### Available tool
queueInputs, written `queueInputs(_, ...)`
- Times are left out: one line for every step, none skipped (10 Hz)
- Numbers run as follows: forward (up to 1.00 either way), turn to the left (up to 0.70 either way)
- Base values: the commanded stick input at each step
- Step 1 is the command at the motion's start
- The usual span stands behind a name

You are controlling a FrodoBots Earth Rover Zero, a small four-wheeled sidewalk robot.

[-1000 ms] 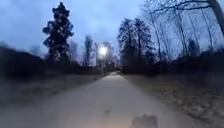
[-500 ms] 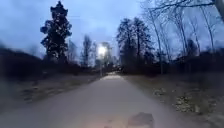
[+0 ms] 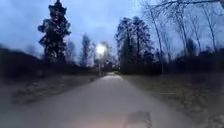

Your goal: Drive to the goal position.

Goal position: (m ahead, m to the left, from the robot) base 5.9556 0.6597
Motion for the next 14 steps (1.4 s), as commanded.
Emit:
queueInputs(1.0,0.0)
queueInputs(1.0,0.0)
queueInputs(1.0,0.0)
queueInputs(1.0,0.0)
queueInputs(1.0,0.0)
queueInputs(1.0,0.0)
queueInputs(1.0,0.0)
queueInputs(1.0,0.0)
queueInputs(1.0,0.0)
queueInputs(1.0,0.0)
queueInputs(1.0,0.0)
queueInputs(1.0,0.0)
queueInputs(1.0,0.0)
queueInputs(1.0,0.0)
